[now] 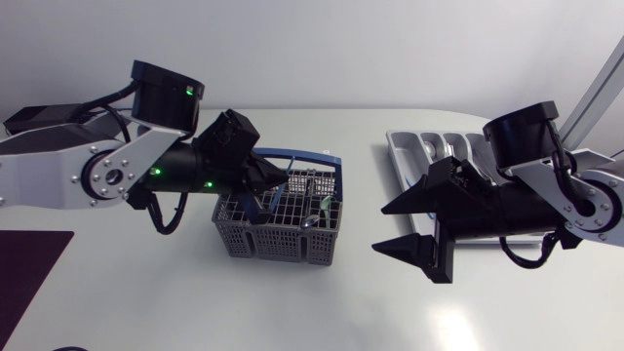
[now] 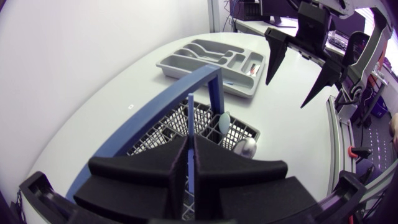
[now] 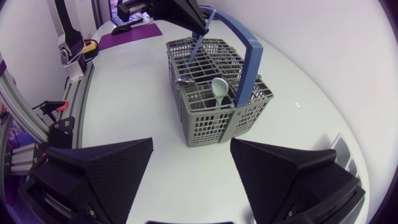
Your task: Unload the cutlery basket into the drawer organizer.
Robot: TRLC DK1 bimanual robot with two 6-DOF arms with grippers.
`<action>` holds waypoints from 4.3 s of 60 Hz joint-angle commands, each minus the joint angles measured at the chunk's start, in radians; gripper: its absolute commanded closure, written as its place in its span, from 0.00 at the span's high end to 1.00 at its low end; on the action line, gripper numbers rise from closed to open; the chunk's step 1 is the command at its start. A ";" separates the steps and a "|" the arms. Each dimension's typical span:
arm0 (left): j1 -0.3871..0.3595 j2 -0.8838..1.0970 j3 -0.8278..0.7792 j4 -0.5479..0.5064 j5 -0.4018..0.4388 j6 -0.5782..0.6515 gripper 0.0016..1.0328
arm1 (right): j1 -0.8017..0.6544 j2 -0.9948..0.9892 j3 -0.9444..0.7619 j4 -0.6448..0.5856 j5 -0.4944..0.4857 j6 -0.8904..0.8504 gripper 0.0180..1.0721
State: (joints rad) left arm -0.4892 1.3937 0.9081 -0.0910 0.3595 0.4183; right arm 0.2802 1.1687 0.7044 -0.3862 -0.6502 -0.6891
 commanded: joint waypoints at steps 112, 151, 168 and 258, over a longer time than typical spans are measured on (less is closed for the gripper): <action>-0.216 -0.114 0.193 -0.067 0.173 -0.458 0.06 | 0.079 0.109 0.248 -0.022 -0.267 0.253 0.57; -0.181 -0.088 0.218 -0.056 0.177 -0.452 0.30 | 0.106 0.124 0.254 -0.052 -0.270 0.263 0.05; -0.135 -0.085 0.227 -0.055 0.182 -0.451 0.83 | 0.094 0.103 0.225 -0.085 -0.261 0.244 0.05; -0.373 -0.013 0.035 -0.093 -0.513 0.034 0.92 | -0.368 0.793 0.616 -0.163 0.258 0.310 0.45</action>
State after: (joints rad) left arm -0.8375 1.3476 0.9161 -0.2001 -0.1230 0.4278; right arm -0.0929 1.9396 1.3087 -0.5438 -0.4019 -0.4068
